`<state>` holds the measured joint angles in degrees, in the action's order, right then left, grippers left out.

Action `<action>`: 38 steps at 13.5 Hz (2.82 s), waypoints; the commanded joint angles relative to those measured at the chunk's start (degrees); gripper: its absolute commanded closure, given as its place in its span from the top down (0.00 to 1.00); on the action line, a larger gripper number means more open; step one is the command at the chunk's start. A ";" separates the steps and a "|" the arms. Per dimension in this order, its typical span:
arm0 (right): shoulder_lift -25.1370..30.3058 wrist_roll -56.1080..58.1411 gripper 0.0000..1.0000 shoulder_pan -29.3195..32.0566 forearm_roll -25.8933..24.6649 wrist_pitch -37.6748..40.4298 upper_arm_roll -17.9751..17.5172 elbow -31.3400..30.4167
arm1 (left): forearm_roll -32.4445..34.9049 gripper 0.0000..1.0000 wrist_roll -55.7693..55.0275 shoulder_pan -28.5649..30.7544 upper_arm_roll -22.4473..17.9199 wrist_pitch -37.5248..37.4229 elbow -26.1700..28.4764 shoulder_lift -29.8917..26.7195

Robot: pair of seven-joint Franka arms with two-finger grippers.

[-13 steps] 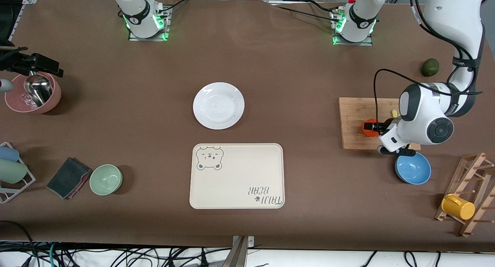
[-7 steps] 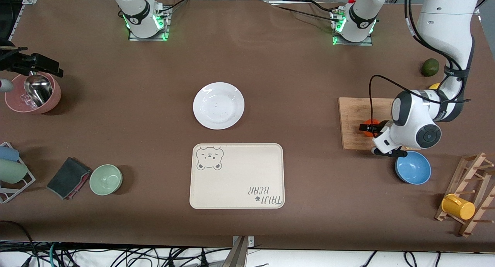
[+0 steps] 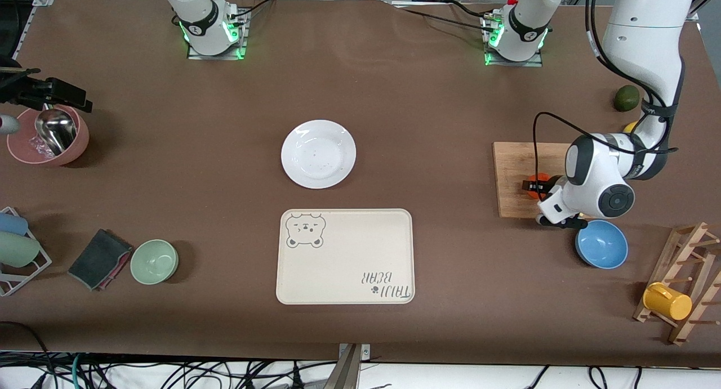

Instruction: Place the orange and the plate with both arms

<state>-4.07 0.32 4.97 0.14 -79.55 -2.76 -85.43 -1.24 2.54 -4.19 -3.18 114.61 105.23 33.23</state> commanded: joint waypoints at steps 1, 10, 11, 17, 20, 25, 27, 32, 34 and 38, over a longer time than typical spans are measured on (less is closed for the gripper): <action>-0.50 -0.06 1.00 0.13 0.92 0.98 0.04 1.41 | -0.07 0.13 -7.51 -4.76 -0.07 -4.46 -4.84 -0.09; -0.41 0.03 1.00 0.13 0.92 1.07 0.04 1.32 | -15.88 0.13 -38.80 -30.23 1.42 -5.90 -24.18 7.45; -0.41 0.03 1.00 0.22 0.92 1.15 0.04 1.24 | -16.77 0.13 -41.01 -32.79 1.42 -4.76 -26.20 8.86; -0.50 0.03 1.00 0.31 0.92 2.74 0.12 1.24 | -19.76 0.14 -51.12 -45.81 1.51 13.94 -27.80 14.23; -0.50 -0.06 1.00 0.31 0.92 2.65 0.12 1.24 | -19.85 0.19 -57.02 -49.15 1.51 18.37 -29.73 17.21; -0.41 -0.06 1.00 0.22 0.92 2.39 0.12 1.32 | -19.59 1.00 -57.03 -49.34 1.51 18.19 -30.53 18.54; -0.50 -0.06 1.00 0.22 0.92 2.30 0.12 1.24 | -19.33 1.00 -57.90 -49.08 1.16 17.32 -30.61 17.67; -0.50 -0.06 1.00 0.22 0.92 2.12 0.12 1.24 | -19.15 1.00 -57.65 -44.17 -2.00 4.17 -30.61 11.53; -0.41 -0.06 1.00 0.22 0.92 1.77 0.12 1.24 | -19.15 1.00 -54.16 -37.24 -1.92 -3.66 -30.61 8.19; -0.41 -0.06 1.00 0.22 0.92 -0.51 0.04 1.24 | -16.27 1.00 -38.62 -23.45 -2.36 -14.65 -30.61 3.87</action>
<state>-4.10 0.32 5.00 0.18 -79.67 -2.73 -85.43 -18.98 -43.03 -33.23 -6.31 104.05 73.26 39.46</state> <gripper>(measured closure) 0.000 0.000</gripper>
